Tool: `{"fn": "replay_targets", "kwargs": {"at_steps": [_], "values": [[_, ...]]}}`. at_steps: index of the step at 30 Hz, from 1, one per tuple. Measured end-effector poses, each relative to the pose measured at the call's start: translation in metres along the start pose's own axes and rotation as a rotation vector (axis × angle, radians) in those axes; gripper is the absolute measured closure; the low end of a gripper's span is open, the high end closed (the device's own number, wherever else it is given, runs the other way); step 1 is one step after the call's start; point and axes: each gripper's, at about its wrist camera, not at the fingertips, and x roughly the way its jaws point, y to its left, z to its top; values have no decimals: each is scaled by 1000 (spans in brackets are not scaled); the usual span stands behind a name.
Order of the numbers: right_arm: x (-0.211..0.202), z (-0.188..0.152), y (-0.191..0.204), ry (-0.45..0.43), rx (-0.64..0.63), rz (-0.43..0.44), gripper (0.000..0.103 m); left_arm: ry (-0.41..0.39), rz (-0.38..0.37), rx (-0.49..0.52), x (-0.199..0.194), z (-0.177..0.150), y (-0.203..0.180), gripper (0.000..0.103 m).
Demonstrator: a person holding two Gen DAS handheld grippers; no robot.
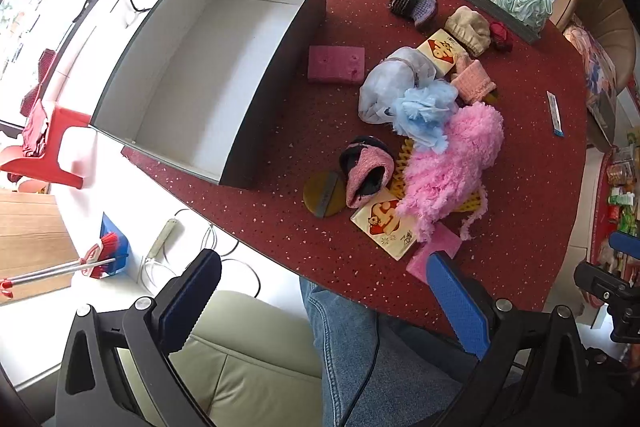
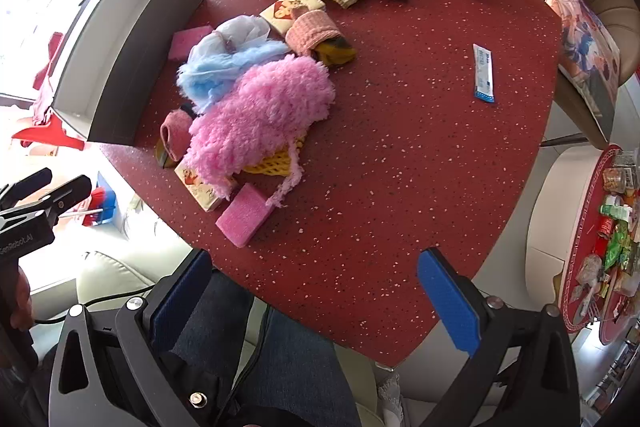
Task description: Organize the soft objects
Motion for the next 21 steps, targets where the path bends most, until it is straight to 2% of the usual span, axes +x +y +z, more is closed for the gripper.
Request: {"fn": "replay_targets", "kwargs": {"at_steps": [7, 11, 15, 21], "values": [[3, -2, 6, 21, 0, 4, 0, 2, 6, 7, -2, -2, -1, 0], [3, -1, 7, 32, -10, -15, 0, -7, -28, 7, 0, -4, -2, 0], [1, 0, 7, 44, -9, -10, 0, 0, -14, 10, 0, -5, -6, 0], [-2, 3, 6, 18, -15, -14, 0, 5, -21, 13, -3, -3, -8, 0]]}}
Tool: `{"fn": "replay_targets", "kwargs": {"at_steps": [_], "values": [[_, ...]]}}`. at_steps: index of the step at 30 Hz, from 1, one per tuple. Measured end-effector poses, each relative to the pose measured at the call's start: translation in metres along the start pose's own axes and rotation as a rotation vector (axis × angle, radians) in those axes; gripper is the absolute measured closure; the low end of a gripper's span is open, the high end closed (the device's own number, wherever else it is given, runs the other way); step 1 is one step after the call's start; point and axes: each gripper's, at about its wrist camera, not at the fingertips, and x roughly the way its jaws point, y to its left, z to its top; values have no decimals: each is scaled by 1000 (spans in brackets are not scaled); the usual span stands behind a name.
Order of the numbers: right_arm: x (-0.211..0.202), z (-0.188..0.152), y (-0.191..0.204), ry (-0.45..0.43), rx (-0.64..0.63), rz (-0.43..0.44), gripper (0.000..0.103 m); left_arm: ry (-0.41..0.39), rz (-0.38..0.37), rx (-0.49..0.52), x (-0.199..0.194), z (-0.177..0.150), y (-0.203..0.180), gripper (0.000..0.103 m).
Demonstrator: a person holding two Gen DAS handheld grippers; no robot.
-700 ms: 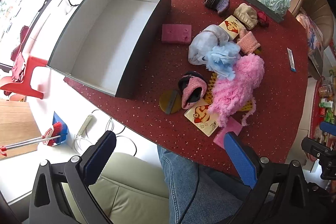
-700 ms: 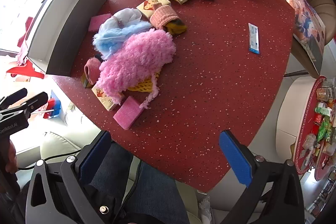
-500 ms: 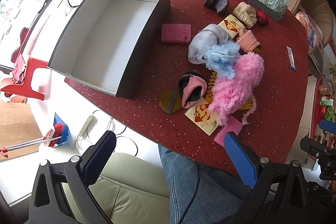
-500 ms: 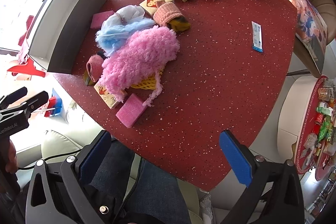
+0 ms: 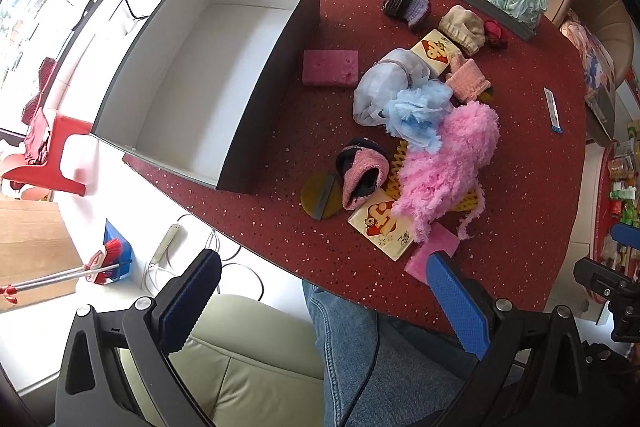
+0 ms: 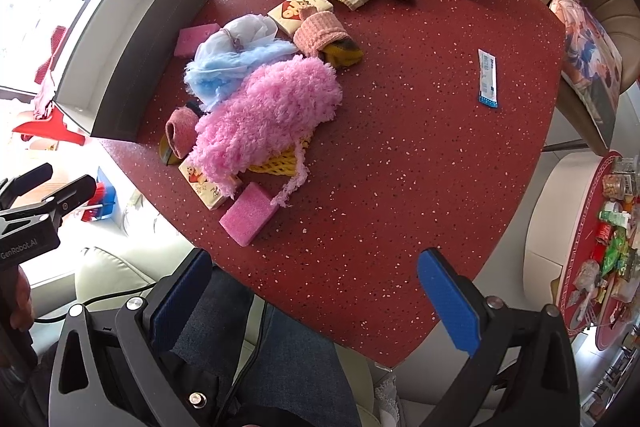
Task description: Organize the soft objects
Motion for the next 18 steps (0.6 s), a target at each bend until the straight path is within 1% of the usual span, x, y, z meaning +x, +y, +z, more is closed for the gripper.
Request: {"fn": "replay_targets", "kwargs": {"at_steps": [4, 6, 9, 10, 12, 18], "values": [[-2, 0, -2, 7, -1, 22, 0, 11, -14, 1, 0, 0, 0, 0], [-2, 0, -2, 8, 2, 12, 0, 15, -15, 13, -1, 0, -2, 0], [-2, 0, -3, 2, 5, 10, 0, -3, 4, 33, -4, -1, -5, 0], [-2, -1, -3, -2, 6, 7, 0, -18, 26, 38, -5, -1, -5, 0], [-2, -1, -3, -2, 8, 10, 0, -36, 47, 46, -6, -1, -6, 0], [-3, 2, 1, -13, 14, 26, 0, -21, 31, 58, -5, 0, 0, 0]]}}
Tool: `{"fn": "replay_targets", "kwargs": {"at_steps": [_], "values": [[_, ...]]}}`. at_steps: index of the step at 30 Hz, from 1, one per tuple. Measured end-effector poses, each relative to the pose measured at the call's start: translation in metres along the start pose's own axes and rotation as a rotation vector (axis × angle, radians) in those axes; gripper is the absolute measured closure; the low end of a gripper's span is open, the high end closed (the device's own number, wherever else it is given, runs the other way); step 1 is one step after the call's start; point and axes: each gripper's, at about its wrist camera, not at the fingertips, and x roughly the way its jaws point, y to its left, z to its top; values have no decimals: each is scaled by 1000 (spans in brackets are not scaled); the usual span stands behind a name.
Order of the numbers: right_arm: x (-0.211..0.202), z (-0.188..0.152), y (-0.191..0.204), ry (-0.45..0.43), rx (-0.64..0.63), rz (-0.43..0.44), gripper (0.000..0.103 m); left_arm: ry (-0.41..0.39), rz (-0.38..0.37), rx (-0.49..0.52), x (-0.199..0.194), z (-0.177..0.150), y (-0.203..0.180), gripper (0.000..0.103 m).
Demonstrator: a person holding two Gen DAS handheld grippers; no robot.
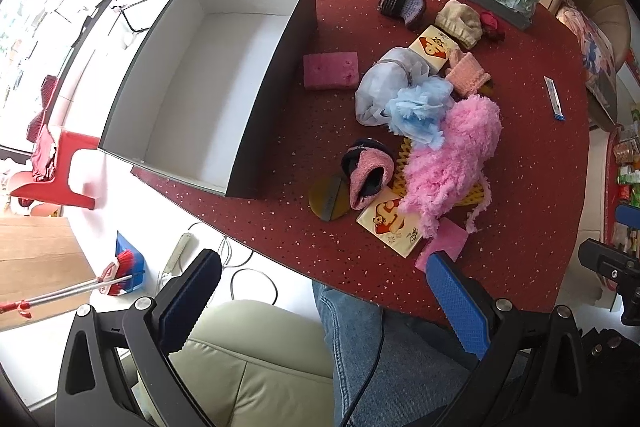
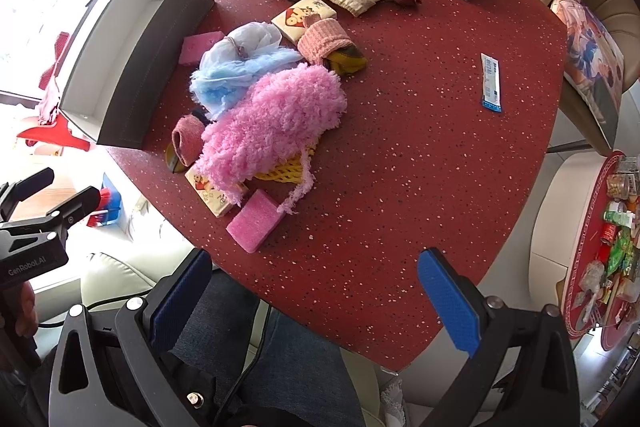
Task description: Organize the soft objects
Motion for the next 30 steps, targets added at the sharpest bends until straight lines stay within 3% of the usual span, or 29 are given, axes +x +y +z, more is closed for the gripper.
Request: {"fn": "replay_targets", "kwargs": {"at_steps": [12, 21, 25, 30], "values": [[9, 1, 0, 6, 108, 12, 0, 10, -22, 179, 18, 31, -4, 0], [46, -6, 1, -6, 350, -9, 0, 75, -62, 360, 66, 48, -18, 0], [77, -20, 5, 21, 469, -31, 0, 80, -38, 432, 89, 48, -23, 0], [115, -49, 16, 89, 597, -10, 0, 76, -39, 453, 107, 54, -24, 0]]}}
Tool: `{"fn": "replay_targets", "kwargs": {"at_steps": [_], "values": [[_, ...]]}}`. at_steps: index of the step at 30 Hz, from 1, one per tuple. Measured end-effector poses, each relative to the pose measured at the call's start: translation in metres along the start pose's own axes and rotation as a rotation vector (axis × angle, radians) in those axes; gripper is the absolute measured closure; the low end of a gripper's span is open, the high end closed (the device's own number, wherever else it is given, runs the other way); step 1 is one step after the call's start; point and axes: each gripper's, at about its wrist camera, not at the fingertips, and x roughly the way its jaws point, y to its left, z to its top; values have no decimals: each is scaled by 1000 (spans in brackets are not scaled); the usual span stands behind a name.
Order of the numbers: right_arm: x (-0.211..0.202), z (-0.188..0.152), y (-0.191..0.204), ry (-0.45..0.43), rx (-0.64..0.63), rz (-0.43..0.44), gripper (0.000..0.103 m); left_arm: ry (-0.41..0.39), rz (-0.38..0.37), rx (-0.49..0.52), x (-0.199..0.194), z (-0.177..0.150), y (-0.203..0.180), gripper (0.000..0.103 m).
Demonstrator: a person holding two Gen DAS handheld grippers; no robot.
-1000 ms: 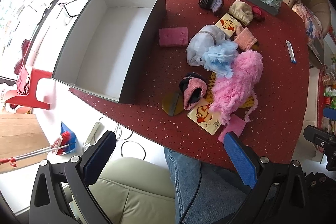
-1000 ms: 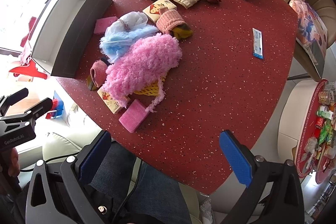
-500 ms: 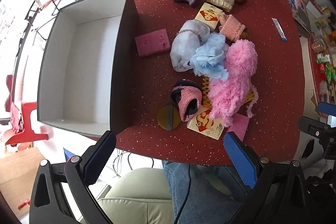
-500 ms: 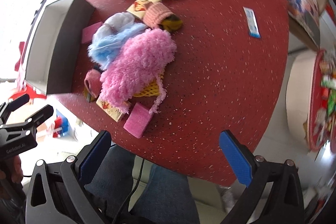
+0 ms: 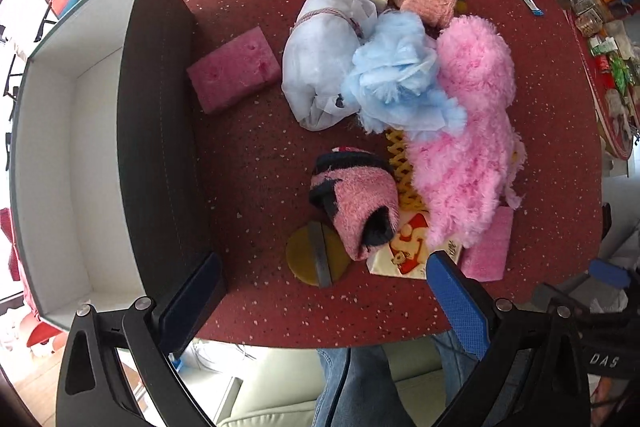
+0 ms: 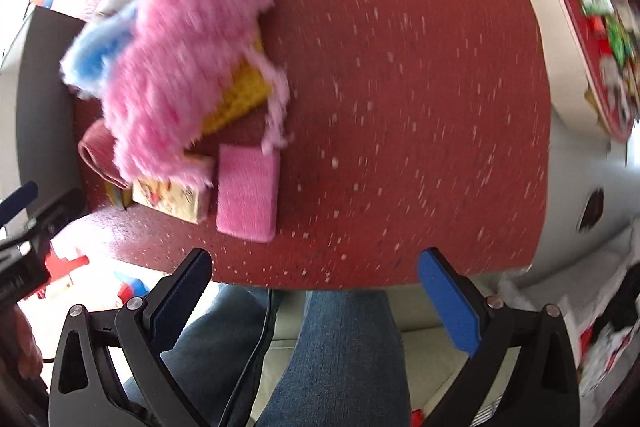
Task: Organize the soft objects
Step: 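Grasp the pink knit sock with the left tool while the right tool grasps the pink sponge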
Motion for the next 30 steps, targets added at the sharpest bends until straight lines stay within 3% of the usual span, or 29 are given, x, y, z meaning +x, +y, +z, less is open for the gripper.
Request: {"fn": "replay_targets", "kwargs": {"at_steps": [10, 16, 19, 22, 26, 30], "values": [[38, -18, -6, -27, 110, -52, 0, 4, 52, -5, 30, 21, -1, 0], [66, -6, -6, -25, 136, -62, 0, -6, 104, 25, 45, 43, -11, 0], [74, -5, 3, -28, 120, -66, 0, 0, 103, 12, 49, 48, -7, 0], [77, -2, 8, -30, 108, 10, 0, -2, 101, -4, 49, 50, 3, 0], [74, 2, 22, -40, 47, 19, 0, 19, 121, -19, 59, 62, 8, 0], [78, 17, 21, -32, 52, -52, 0, 7, 116, -17, 62, 66, -4, 0]]}}
